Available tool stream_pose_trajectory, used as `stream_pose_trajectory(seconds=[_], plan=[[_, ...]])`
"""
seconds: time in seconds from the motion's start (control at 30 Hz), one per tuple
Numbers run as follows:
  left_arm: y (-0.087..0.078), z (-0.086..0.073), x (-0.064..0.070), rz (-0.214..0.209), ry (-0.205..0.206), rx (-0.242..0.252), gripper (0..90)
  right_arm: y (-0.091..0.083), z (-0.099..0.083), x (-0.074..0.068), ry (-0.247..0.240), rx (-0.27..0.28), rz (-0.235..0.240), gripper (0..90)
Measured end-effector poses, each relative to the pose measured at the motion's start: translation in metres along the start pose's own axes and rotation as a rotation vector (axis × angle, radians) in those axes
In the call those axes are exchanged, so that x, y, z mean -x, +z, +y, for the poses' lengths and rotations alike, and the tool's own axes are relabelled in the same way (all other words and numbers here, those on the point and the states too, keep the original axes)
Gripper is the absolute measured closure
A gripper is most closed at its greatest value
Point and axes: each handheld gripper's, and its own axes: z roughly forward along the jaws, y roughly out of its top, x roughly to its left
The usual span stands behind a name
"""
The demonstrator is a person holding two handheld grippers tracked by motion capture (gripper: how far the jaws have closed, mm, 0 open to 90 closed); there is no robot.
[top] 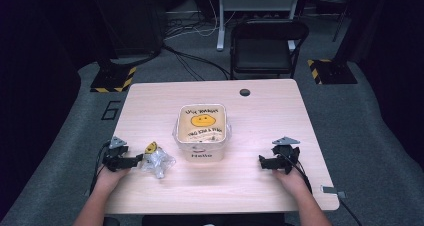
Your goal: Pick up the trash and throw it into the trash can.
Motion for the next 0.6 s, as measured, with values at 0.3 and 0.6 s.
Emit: stream_pose_trajectory(seconds=[0.3, 0.6], plan=[[-0.017, 0.006, 0.001, -0.009, -0.05, -0.023, 23.7, 0.0, 0.0, 0.0, 0.0, -0.001, 0.0, 0.0], [-0.03, 0.016, 0.007, 0.005, -0.069, -0.014, 22.7, 0.0, 0.0, 0.0, -0.001, -0.001, 0.001, 0.0]])
